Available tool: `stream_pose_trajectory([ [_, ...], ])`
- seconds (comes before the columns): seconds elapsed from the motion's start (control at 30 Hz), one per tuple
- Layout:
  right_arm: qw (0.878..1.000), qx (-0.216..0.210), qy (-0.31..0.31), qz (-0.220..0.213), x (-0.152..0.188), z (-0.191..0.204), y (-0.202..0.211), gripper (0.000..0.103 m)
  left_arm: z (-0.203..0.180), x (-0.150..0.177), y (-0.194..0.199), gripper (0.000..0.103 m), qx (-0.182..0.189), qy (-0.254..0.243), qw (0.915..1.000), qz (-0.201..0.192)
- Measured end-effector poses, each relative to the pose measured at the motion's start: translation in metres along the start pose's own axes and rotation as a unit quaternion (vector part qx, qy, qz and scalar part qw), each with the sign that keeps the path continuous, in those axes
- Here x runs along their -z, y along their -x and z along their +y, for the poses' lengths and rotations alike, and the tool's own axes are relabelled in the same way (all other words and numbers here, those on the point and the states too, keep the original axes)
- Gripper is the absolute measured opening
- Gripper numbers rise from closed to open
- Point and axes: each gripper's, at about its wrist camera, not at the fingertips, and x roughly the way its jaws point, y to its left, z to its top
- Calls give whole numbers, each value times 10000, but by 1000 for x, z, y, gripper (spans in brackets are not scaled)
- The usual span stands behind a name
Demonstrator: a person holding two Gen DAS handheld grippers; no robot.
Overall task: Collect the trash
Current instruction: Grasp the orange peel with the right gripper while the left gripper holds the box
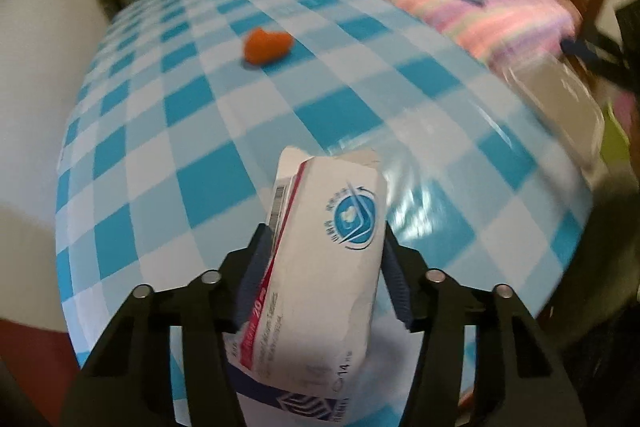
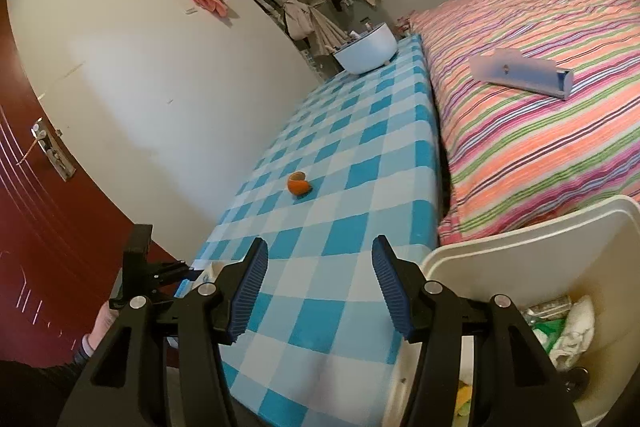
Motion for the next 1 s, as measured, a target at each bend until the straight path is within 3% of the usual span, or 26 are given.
stream_pose_trajectory([
  [0.17,9998,-63,139,133,-11,14,-24,53,4,-12,3,45,-10,897,9950,-430],
  [0.37,9954,-101,859,423,-31,55,-76,53,23,-28,10,44,27,2007,9748,-974],
  [0.5,9898,-114,1307,556,-44,79,-114,53,37,-30,20,44,-134,2451,9597,-1368],
  [0.63,9825,-173,1666,814,-60,95,-155,53,44,-28,28,44,-634,2487,9540,-1547],
  [0.8,9640,75,2272,1377,-61,111,-218,53,50,-21,26,44,-710,2572,9500,-1624],
  [1.0,9490,598,2598,1683,-55,110,-270,53,58,-9,21,44,-575,2703,9473,-1622],
])
